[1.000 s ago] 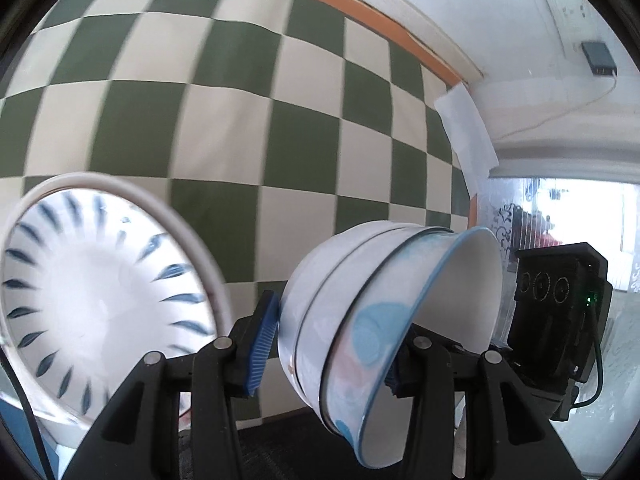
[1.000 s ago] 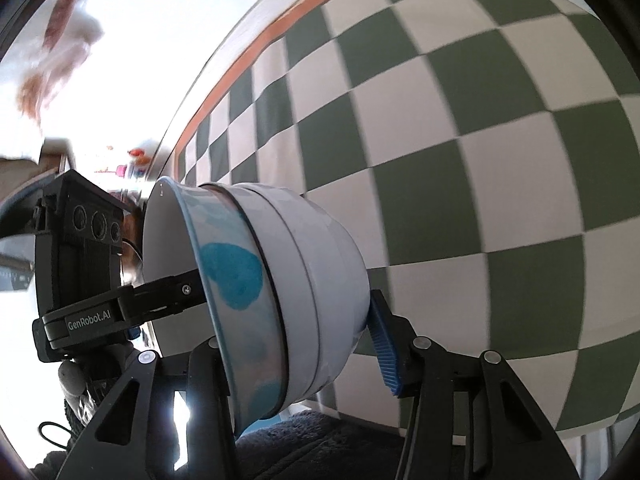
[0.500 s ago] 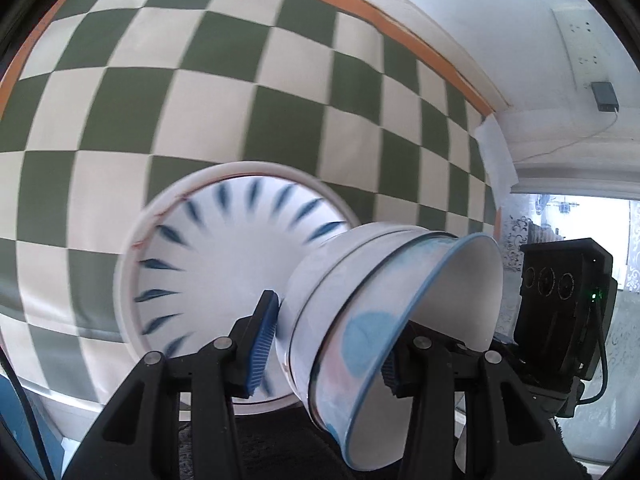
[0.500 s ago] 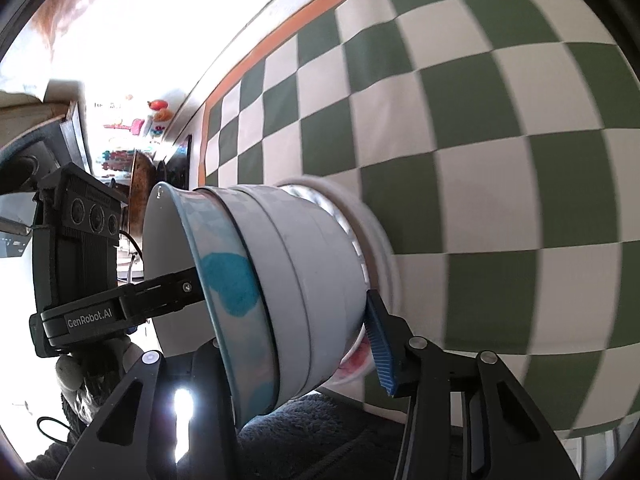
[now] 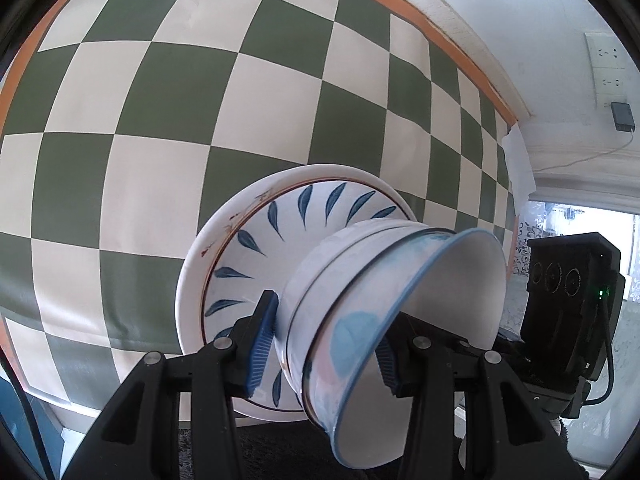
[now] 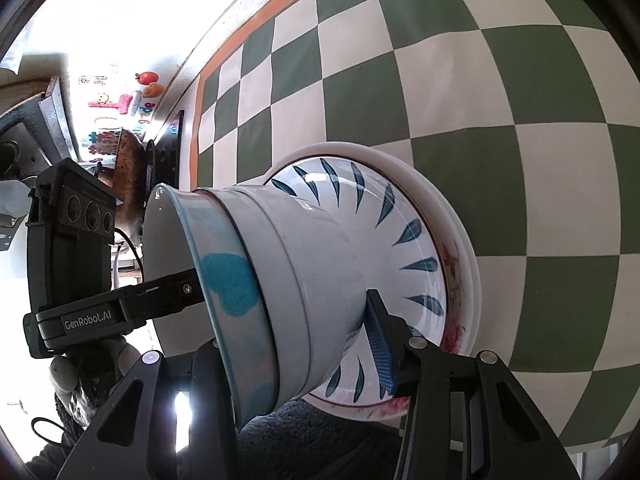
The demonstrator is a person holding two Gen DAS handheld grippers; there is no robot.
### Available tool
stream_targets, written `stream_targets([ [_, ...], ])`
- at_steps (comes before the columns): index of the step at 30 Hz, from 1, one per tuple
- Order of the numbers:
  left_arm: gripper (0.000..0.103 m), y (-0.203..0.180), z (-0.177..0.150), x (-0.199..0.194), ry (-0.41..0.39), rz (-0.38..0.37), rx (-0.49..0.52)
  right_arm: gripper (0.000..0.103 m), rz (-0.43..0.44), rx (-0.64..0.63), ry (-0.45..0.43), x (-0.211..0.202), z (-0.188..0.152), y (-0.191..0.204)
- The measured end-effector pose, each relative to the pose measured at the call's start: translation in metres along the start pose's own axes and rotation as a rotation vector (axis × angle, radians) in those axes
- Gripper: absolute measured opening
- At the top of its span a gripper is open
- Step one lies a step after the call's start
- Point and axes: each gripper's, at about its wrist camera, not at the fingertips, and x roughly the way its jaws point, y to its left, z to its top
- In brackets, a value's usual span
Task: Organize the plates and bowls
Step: 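Carry the bowl stack over the plate stack and lower it onto the plates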
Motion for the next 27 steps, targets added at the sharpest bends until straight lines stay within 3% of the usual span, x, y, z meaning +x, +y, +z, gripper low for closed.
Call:
stream_targets([
  [27, 0.041, 0.010, -0.004, 0.005, 0.028, 0.021, 0.002, 0.047, -0.016, 0.010, 0.040, 0.017, 0.006, 0.003],
])
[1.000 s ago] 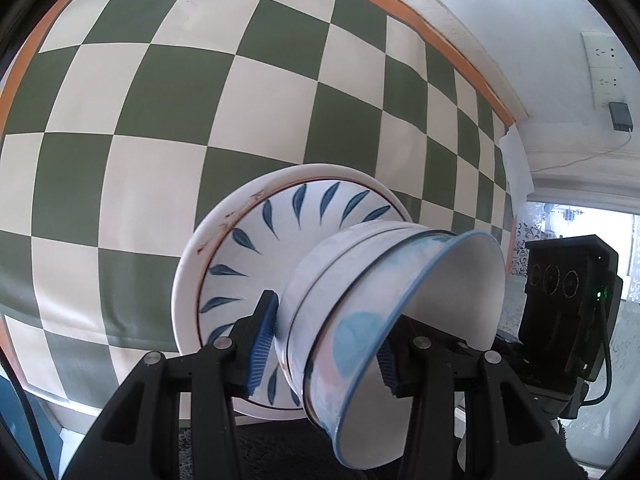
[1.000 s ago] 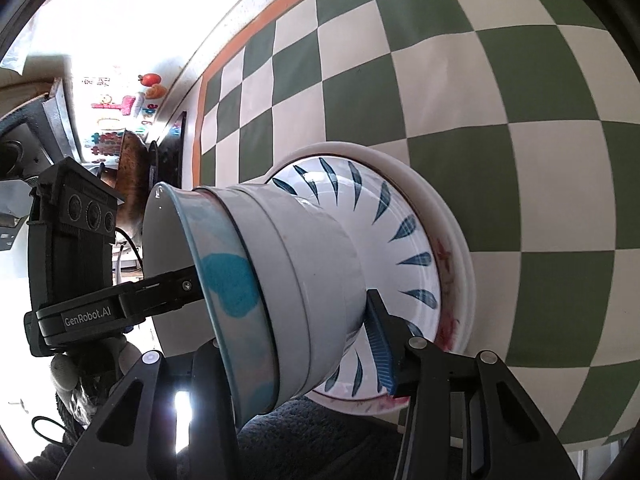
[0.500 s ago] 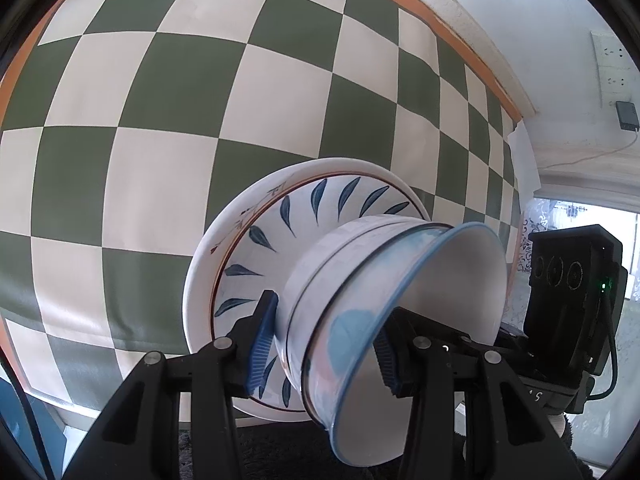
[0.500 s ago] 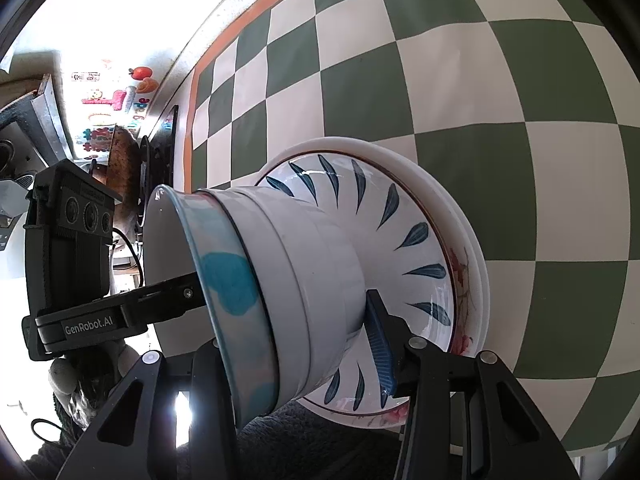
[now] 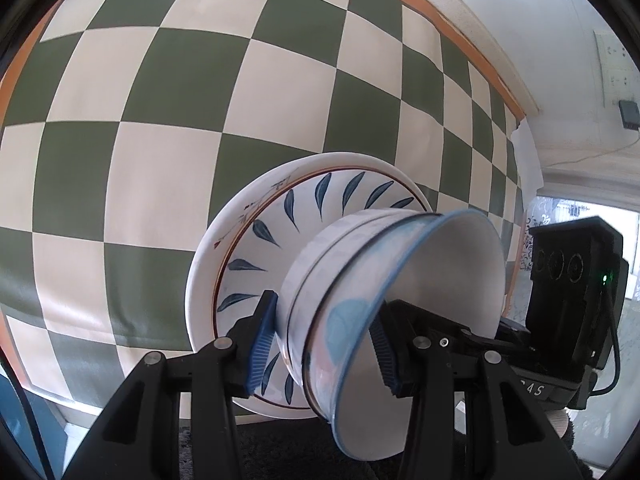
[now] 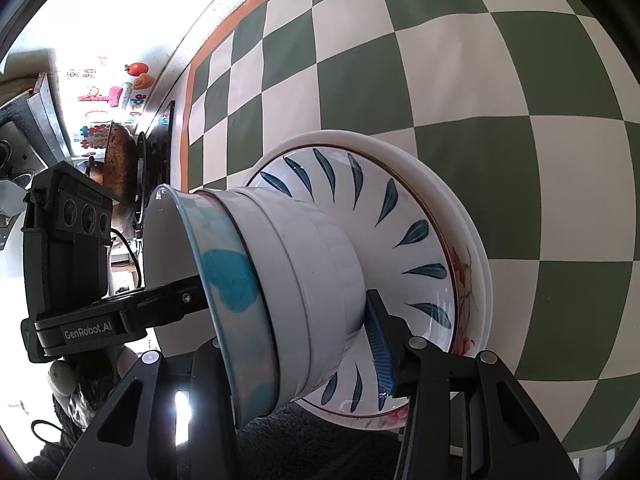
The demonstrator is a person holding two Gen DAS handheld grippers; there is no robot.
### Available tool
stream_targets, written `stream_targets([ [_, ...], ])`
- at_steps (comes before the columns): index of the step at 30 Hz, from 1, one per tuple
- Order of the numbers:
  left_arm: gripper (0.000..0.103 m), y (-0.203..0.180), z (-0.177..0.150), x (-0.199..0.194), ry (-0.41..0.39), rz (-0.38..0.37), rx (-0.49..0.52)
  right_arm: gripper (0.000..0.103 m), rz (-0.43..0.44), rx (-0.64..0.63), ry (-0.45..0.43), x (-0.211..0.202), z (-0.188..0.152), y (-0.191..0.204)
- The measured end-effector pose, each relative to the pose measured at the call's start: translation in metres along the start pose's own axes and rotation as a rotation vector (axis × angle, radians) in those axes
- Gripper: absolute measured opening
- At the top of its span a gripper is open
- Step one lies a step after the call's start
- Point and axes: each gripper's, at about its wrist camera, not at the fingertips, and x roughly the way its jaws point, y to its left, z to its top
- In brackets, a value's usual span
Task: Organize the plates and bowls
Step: 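Carry the bowl stack over the plate stack and lower it onto the plates, then open both grippers and raise them away from the stack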
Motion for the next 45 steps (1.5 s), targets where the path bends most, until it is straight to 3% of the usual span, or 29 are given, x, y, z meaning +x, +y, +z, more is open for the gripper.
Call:
stream_targets([
  [12, 0.041, -0.011, -0.011, -0.025, -0.075, 0.065, 0.056, 0.050, -0.089, -0.011, -0.017, -0.008, -0.007, 0.008],
  [18, 0.041, -0.022, -0.025, -0.048, -0.160, 0.129, 0.112, 0.050, -0.173, -0.067, -0.068, -0.026, -0.018, 0.028],
  [26, 0.044, -0.041, -0.059, -0.094, -0.323, 0.263, 0.213, 0.050, -0.364, -0.158, -0.252, -0.078, -0.056, 0.076],
  [29, 0.044, -0.047, -0.072, -0.107, -0.365, 0.306, 0.229, 0.051, -0.381, -0.168, -0.318, -0.102, -0.074, 0.090],
  [31, 0.044, -0.052, -0.083, -0.116, -0.398, 0.333, 0.253, 0.059, -0.389, -0.174, -0.354, -0.116, -0.087, 0.102],
  [34, 0.066, -0.058, -0.096, -0.126, -0.453, 0.343, 0.272, 0.078, -0.390, -0.187, -0.407, -0.130, -0.103, 0.116],
  [36, 0.091, -0.062, -0.107, -0.135, -0.503, 0.353, 0.278, 0.085, -0.416, -0.200, -0.446, -0.138, -0.113, 0.124],
  [40, 0.100, -0.069, -0.126, -0.149, -0.601, 0.382, 0.270, 0.094, -0.480, -0.228, -0.518, -0.151, -0.132, 0.133],
  [45, 0.101, -0.083, -0.160, -0.164, -0.687, 0.388, 0.270, 0.098, -0.518, -0.236, -0.629, -0.180, -0.168, 0.139],
])
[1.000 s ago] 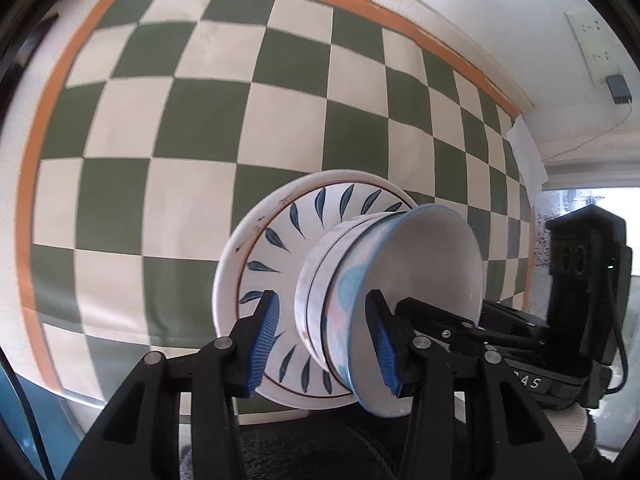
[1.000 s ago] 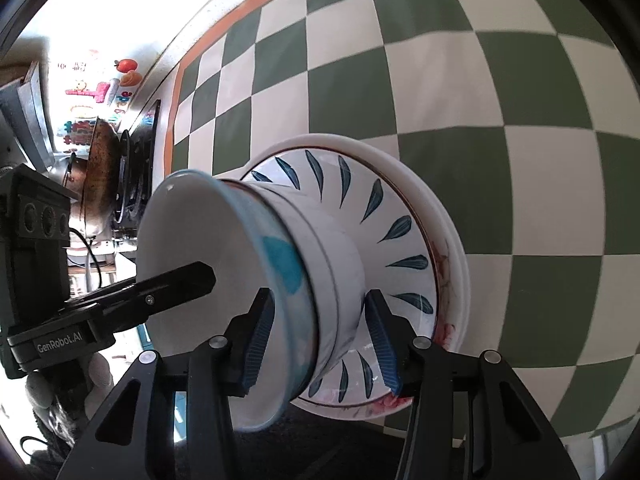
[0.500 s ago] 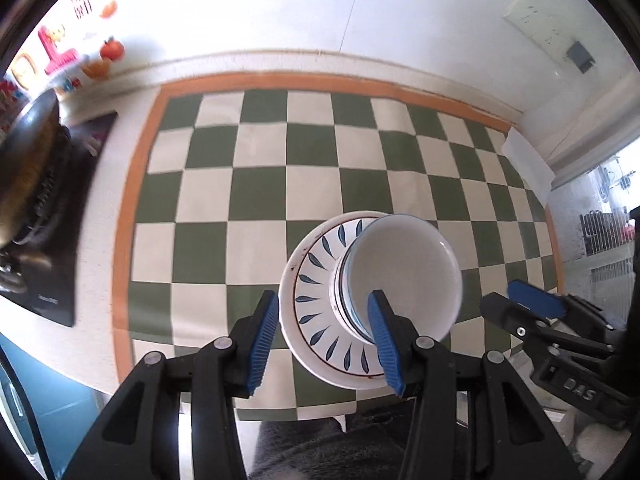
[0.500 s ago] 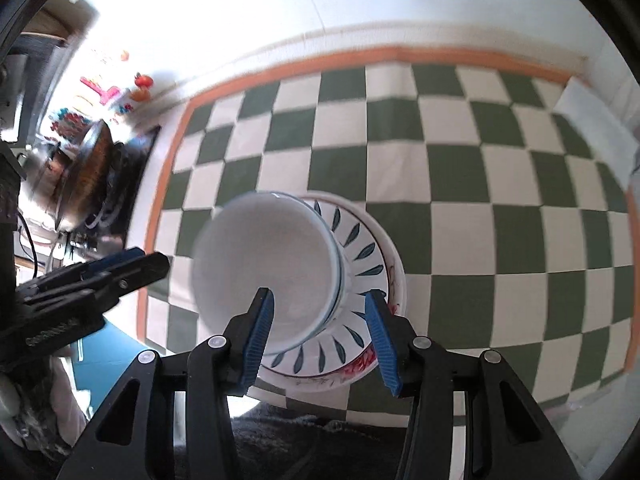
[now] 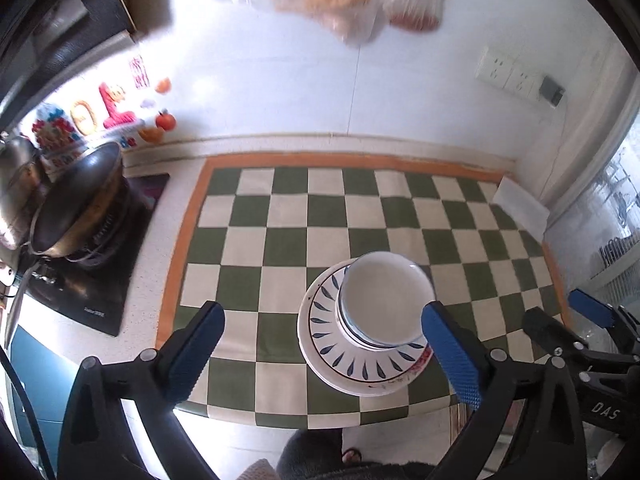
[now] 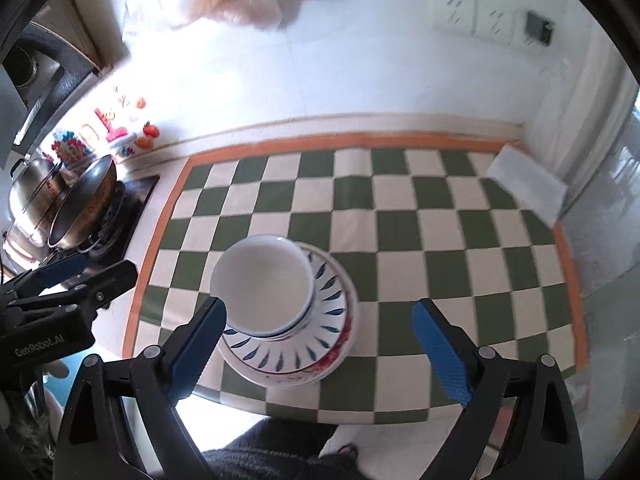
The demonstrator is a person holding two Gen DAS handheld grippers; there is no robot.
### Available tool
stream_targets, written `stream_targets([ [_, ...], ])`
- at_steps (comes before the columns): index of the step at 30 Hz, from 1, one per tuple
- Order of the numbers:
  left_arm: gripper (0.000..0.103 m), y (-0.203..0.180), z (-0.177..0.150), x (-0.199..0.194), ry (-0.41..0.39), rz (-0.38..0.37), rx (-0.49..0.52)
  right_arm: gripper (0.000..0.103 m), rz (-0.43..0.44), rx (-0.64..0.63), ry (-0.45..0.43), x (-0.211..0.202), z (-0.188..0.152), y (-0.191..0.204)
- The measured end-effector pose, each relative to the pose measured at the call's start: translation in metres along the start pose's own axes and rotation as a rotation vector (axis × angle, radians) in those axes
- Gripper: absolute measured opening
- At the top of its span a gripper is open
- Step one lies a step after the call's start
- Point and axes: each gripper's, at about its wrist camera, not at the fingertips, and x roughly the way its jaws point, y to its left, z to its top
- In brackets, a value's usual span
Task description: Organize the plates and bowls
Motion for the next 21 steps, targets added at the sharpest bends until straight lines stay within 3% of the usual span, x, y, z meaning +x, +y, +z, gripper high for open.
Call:
stream_targets([
  [6, 0.102, -0.018, -0.028, -0.062, -0.099, 0.004, -0.024, 0.100, 0.006, -0.006, -0.115, -0.069, -0.022, -0.009],
  [12, 0.102, -0.039, -0.067, -0.129, -0.208, 0.066, -0.017, 0.100, -0.006, -0.030, -0.196, -0.142, -0.061, -0.014],
  [21, 0.102, -0.044, -0.110, -0.202, -0.302, 0.072, -0.007, 0.100, -0.030, -0.036, -0.318, -0.241, -0.111, -0.010],
])
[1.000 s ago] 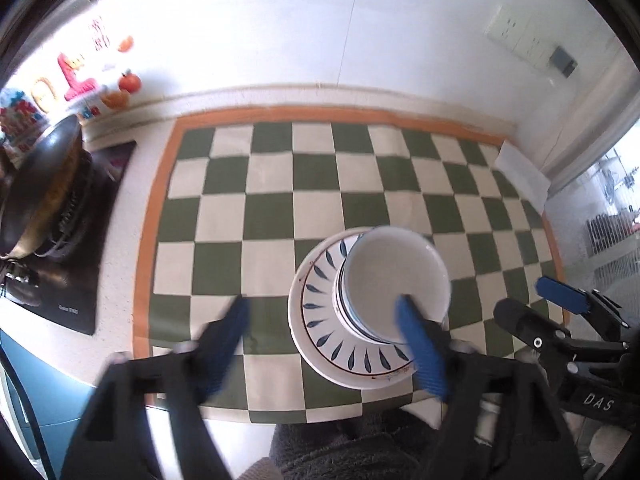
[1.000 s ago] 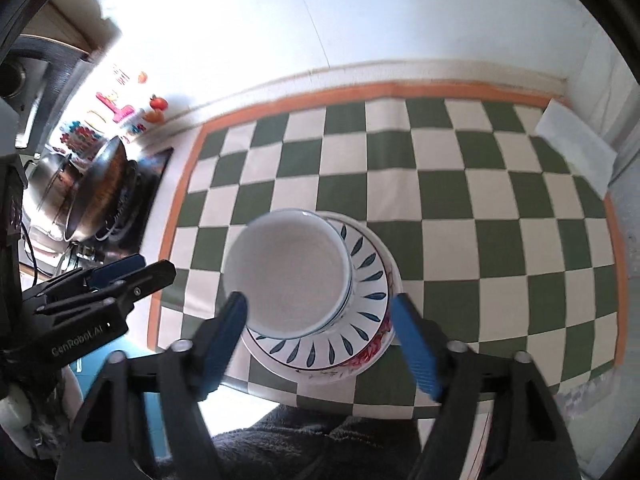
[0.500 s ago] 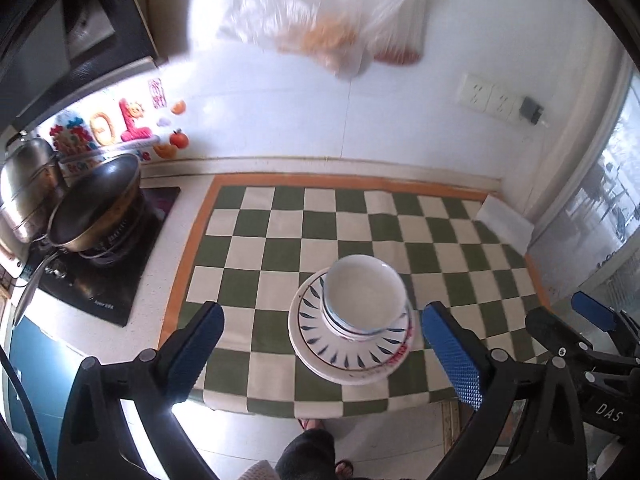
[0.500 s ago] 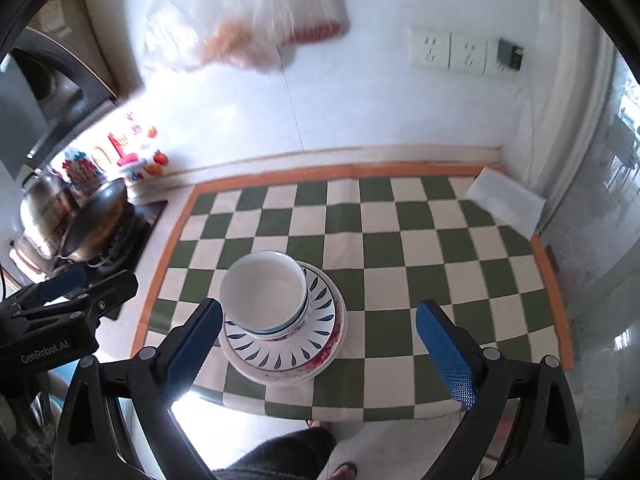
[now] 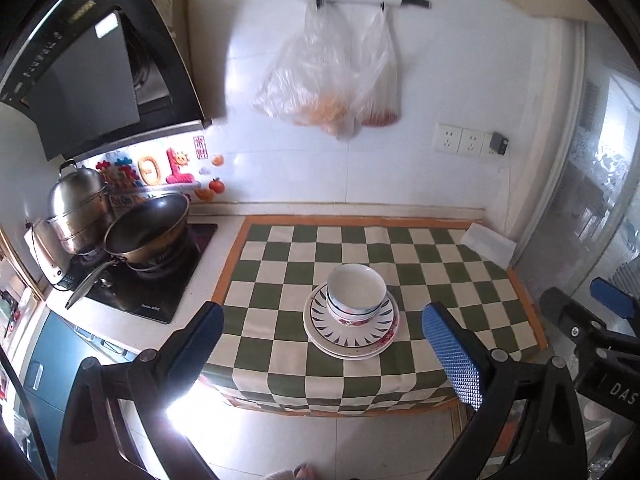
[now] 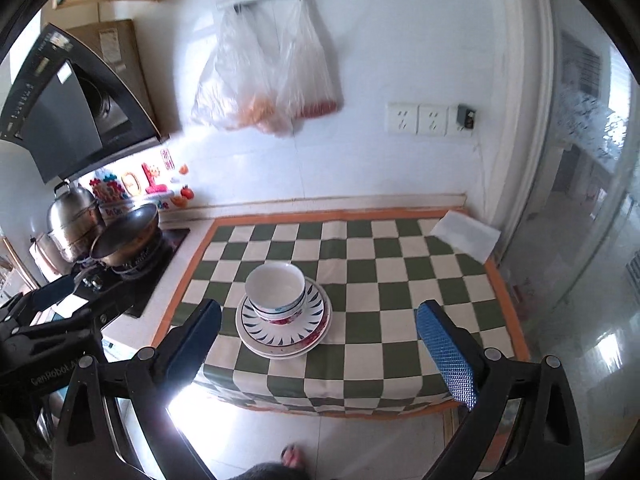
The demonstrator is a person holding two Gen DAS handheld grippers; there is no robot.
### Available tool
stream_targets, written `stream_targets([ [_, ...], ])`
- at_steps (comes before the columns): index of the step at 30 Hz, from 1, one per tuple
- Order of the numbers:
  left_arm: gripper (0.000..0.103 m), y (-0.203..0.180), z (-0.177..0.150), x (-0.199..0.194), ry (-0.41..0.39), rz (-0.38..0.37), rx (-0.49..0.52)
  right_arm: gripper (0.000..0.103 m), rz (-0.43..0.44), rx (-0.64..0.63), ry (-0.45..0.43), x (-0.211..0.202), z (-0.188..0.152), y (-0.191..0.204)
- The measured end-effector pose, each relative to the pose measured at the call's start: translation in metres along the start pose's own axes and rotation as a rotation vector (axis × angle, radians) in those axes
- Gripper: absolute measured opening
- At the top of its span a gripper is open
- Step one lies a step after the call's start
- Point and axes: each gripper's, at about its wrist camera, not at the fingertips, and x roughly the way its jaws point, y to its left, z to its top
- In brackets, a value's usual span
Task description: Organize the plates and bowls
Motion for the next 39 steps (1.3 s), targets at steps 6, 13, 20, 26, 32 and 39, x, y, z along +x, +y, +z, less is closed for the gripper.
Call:
stream_targets([
  [6, 0.102, 0.010, -0.010, -0.029, -0.042, -0.008, 0.009, 0.100, -0.014, 0.013, -0.039, -0.044, -0.009, 0.009],
  [13, 0.102, 0.027, -0.021, -0.047, -0.047, -0.014, -0.006, 0.100, -0.044, 0.009, -0.074, -0.078, -0.017, 0.024],
  [20, 0.102, 0.037, -0.031, -0.056, -0.044, -0.012, -0.015, 0.100, -0.055, 0.003, -0.079, -0.089, -0.024, 0.037],
  [26, 0.102, 0.039, -0.033, -0.058, -0.045, -0.013, -0.015, 0.100, -0.057, -0.018, -0.071, -0.088, -0.029, 0.046],
  [32, 0.102, 0.042, -0.035, -0.060, -0.049, -0.009, -0.012, 0.100, -0.059, -0.011, -0.076, -0.089, -0.031, 0.049],
  [39, 0.102, 0.049, -0.036, -0.066, -0.059, -0.011, -0.004, 0.100, -0.063, 0.000, -0.078, -0.087, -0.033, 0.052],
])
